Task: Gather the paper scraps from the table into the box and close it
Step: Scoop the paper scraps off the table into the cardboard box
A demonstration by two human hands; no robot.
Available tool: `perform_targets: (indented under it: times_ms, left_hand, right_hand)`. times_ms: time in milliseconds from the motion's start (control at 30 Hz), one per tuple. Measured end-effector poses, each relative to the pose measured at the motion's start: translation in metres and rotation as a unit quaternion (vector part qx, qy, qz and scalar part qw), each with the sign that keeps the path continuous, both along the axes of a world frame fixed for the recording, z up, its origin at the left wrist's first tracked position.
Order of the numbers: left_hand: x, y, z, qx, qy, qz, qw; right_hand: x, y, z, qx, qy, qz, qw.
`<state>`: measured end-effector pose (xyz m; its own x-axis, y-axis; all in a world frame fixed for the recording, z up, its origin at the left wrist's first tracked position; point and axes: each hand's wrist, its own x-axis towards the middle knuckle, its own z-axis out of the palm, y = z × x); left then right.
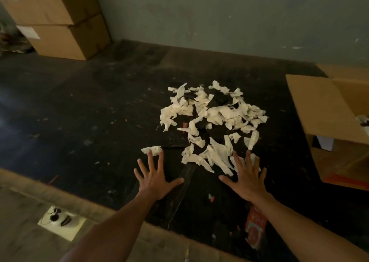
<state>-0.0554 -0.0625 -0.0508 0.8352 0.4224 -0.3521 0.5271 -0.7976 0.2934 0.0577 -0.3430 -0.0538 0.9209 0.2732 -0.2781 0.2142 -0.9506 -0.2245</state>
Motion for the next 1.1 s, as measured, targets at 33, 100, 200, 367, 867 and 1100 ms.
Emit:
perform_targets:
  times_ms: [33, 100, 200, 367, 867, 1100]
  left_hand:
    - [0.01, 0.003, -0.003, 0.008, 0.001, -0.013, 1.0]
    - [0.032, 0.008, -0.007, 0.021, 0.005, -0.043, 0.999]
    - [0.067, 0.008, -0.01, 0.041, 0.003, -0.08, 0.996]
    - [0.115, 0.005, -0.008, 0.037, 0.002, -0.112, 0.993]
    - [0.266, 0.086, 0.051, 0.039, -0.098, -0.105, 0.989]
    - [0.337, 0.097, 0.039, 0.01, -0.033, -0.236, 0.971]
  right_hand:
    - [0.007, 0.008, -0.002, 0.001, -0.007, 0.009, 1.0]
    - [0.02, 0.025, -0.005, 0.001, -0.017, 0.029, 0.999]
    - [0.041, 0.055, -0.007, 0.003, -0.033, 0.045, 0.998]
    - [0.07, 0.093, -0.003, 0.017, -0.025, 0.039, 0.999]
    - [0.238, 0.075, 0.053, 0.122, -0.053, -0.201, 0.971]
    - [0.304, 0.065, 0.05, 0.147, 0.108, -0.151, 0.972]
